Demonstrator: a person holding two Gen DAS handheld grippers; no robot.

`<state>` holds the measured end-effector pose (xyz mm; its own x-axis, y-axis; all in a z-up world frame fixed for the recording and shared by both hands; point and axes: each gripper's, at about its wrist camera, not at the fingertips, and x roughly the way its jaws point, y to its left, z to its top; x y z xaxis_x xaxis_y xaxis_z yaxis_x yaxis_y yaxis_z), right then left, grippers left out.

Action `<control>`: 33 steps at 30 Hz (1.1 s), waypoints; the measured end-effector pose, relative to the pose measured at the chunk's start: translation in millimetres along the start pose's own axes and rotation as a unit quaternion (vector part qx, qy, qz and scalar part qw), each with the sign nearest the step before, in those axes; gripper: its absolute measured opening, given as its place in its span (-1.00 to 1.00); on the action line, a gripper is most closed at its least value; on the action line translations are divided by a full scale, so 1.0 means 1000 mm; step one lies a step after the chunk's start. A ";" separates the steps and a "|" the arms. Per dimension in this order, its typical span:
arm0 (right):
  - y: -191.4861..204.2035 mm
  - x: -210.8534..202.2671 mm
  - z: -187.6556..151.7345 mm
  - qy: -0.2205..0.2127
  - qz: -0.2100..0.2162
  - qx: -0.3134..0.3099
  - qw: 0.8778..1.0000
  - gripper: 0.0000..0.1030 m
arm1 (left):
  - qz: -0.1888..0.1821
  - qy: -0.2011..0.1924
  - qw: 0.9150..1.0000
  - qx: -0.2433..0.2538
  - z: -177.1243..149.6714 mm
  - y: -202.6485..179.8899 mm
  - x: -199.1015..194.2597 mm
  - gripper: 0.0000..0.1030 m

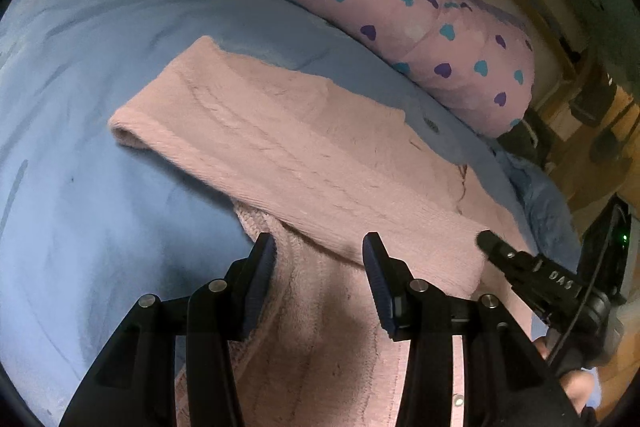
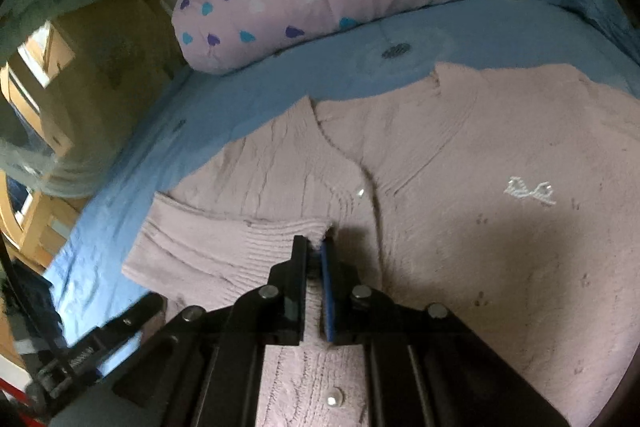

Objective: Fold small clothes

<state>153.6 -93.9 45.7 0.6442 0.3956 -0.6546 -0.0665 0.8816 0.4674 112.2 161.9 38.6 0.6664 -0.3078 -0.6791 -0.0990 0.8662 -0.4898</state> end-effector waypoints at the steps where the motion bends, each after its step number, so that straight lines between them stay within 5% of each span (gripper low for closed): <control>1: -0.003 -0.006 0.004 -0.009 -0.001 0.006 1.000 -0.88 | -0.001 0.001 1.000 -0.005 -0.001 0.001 -0.001 -0.51; 13: -0.084 -0.075 0.051 -0.087 -0.064 0.033 0.994 -0.88 | -0.008 -0.048 0.998 -0.046 0.008 0.019 -0.010 -0.51; 19: -0.137 -0.086 0.032 -0.061 -0.086 0.075 0.992 -0.88 | 0.001 -0.069 0.996 -0.062 0.057 0.037 -0.010 -0.51; 21: -0.151 -0.091 0.022 -0.058 -0.091 0.083 0.991 -0.88 | 0.005 -0.043 0.997 -0.067 0.076 0.043 0.003 -0.51; 25: -0.166 -0.095 0.008 -0.044 -0.081 0.093 0.991 -0.88 | 0.017 0.061 0.998 -0.008 0.098 0.032 0.050 -0.51; 27: -0.164 -0.098 0.007 -0.042 -0.080 0.083 0.992 -0.88 | 0.043 0.077 0.995 0.038 0.097 0.023 0.065 -0.51; 31: -0.150 -0.117 0.004 -0.056 -0.077 0.059 0.994 -0.88 | 0.052 0.027 0.989 0.134 0.086 0.006 0.073 -0.83; 33: -0.147 -0.126 0.002 -0.064 -0.079 0.056 0.993 -0.88 | 0.039 0.002 0.990 0.133 0.084 0.004 0.068 -0.86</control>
<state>83.5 -274.1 60.9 0.7317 0.2129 -0.6475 0.1240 0.8926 0.4335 219.0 177.6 36.2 0.6615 -0.2360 -0.7118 0.0477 0.9605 -0.2742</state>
